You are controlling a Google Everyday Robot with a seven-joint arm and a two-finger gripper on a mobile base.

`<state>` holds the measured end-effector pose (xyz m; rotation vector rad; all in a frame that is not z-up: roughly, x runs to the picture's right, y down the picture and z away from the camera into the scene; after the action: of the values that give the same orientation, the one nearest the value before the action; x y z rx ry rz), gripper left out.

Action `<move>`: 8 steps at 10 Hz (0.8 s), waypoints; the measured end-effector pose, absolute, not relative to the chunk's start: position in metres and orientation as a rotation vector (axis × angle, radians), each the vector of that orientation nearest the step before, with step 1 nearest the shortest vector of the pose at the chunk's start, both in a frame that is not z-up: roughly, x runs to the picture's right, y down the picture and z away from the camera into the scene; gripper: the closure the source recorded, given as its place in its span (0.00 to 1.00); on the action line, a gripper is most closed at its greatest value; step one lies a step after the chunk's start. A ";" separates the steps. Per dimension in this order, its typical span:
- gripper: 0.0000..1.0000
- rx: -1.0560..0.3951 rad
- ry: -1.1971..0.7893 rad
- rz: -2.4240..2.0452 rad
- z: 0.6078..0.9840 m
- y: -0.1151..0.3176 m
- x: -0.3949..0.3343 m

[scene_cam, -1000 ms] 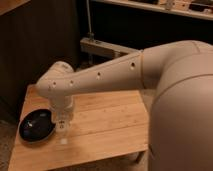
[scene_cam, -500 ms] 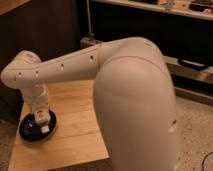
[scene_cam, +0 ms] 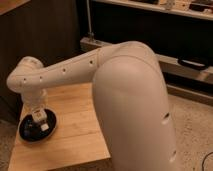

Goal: Place the bottle in the ceramic bowl

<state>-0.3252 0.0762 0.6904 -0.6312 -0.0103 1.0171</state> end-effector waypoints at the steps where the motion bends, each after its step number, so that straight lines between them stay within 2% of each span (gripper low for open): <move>1: 0.36 -0.645 -0.033 1.007 0.694 0.078 -0.325; 2: 0.26 -0.656 -0.049 0.999 0.699 0.079 -0.325; 3: 0.21 -0.661 -0.053 0.994 0.703 0.079 -0.327; 8: 0.20 -0.703 -0.044 0.970 0.728 0.077 -0.354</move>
<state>-0.3544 0.0774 0.7277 -0.7031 -0.0438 0.9697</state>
